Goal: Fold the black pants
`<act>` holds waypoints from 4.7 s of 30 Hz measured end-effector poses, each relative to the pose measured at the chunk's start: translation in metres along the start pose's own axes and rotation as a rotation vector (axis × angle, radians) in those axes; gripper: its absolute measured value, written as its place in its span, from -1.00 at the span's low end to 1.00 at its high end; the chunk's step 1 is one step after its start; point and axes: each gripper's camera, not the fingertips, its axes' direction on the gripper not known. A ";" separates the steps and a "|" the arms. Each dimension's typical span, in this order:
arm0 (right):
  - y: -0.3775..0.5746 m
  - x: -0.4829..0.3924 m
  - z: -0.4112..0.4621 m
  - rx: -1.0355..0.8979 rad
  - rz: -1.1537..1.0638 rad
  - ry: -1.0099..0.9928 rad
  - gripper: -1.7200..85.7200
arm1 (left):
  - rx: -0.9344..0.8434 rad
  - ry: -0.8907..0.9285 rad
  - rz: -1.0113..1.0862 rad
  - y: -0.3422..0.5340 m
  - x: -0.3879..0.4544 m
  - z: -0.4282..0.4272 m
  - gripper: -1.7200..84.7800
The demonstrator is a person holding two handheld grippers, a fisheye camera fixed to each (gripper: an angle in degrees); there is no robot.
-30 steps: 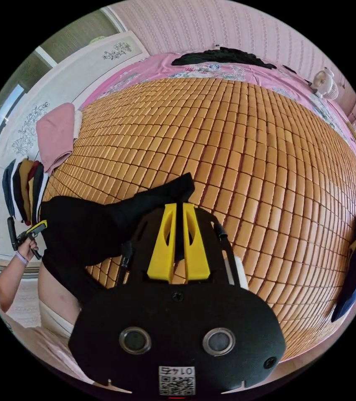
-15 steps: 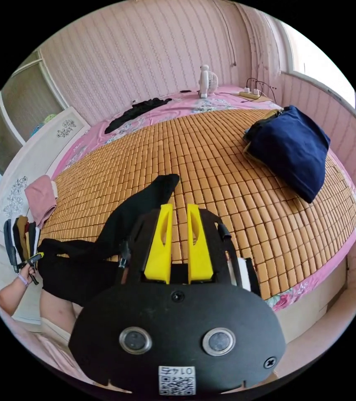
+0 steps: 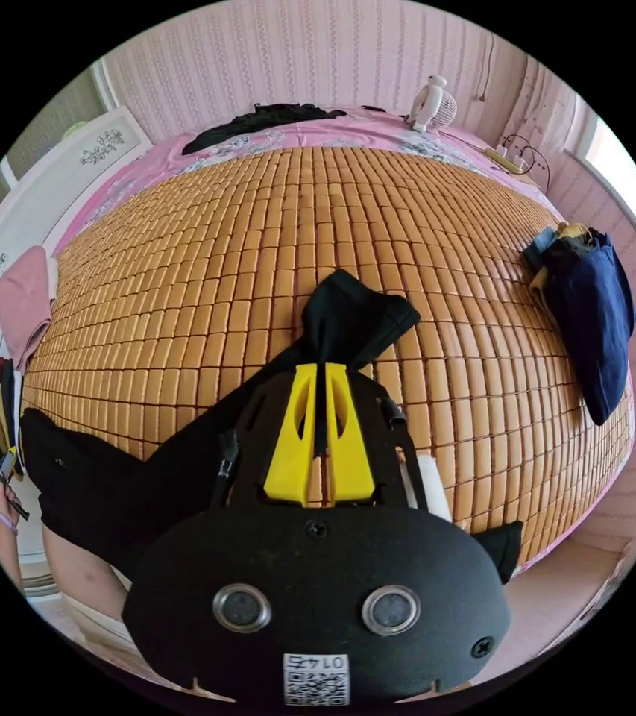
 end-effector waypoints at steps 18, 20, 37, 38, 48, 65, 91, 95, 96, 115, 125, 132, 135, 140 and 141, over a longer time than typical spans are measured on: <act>0.004 0.088 -0.082 0.295 0.333 -0.108 -0.76 | 0.014 -0.144 0.244 -0.073 0.089 0.015 -0.90; 0.003 0.091 -0.070 0.241 0.380 -0.088 -0.75 | 0.002 -0.141 0.180 -0.082 0.087 0.027 -0.88; 0.007 0.102 -0.002 0.071 0.303 0.132 -0.89 | -0.219 -0.202 0.174 -0.068 0.059 0.069 -0.86; 0.021 0.112 -0.008 0.092 0.323 0.107 -0.87 | -0.221 -0.197 0.168 -0.068 0.057 0.069 -0.86; 0.197 0.171 -0.077 0.147 0.408 0.081 -0.77 | 0.004 0.074 -0.061 -0.015 0.008 -0.004 -0.88; 0.297 0.178 -0.075 0.060 0.452 -0.039 -0.85 | -0.141 0.260 0.023 0.138 -0.049 -0.071 -0.85; 0.403 0.070 -0.106 0.234 0.192 0.102 -0.92 | 0.035 0.372 -0.379 0.203 -0.221 -0.080 -0.79; 0.399 0.079 -0.098 0.213 0.279 0.057 -0.86 | 0.031 0.378 -0.467 0.194 -0.234 -0.063 -0.75; 0.400 0.084 -0.096 0.209 0.312 0.039 -0.85 | 0.019 0.396 -0.493 0.191 -0.236 -0.056 -0.74; 0.391 0.179 -0.050 0.090 0.692 -0.057 -0.63 | 0.037 0.257 -0.369 0.144 -0.212 -0.056 -0.98; 0.375 0.222 -0.014 0.076 0.750 -0.170 -0.68 | 0.001 0.198 -0.272 0.119 -0.181 -0.081 -0.98; 0.359 0.232 -0.010 0.062 0.674 -0.244 -0.89 | -0.014 0.134 -0.218 0.098 -0.141 -0.094 -0.98; 0.356 0.232 -0.023 0.125 0.626 -0.277 -0.93 | -0.014 0.102 -0.137 0.087 -0.118 -0.101 -0.98; 0.342 0.231 -0.051 0.174 0.535 -0.258 -0.95 | -0.037 0.034 -0.002 0.069 -0.080 -0.107 -0.98; 0.336 0.229 -0.059 0.182 0.516 -0.233 -0.95 | -0.040 0.022 0.012 0.065 -0.074 -0.109 -0.98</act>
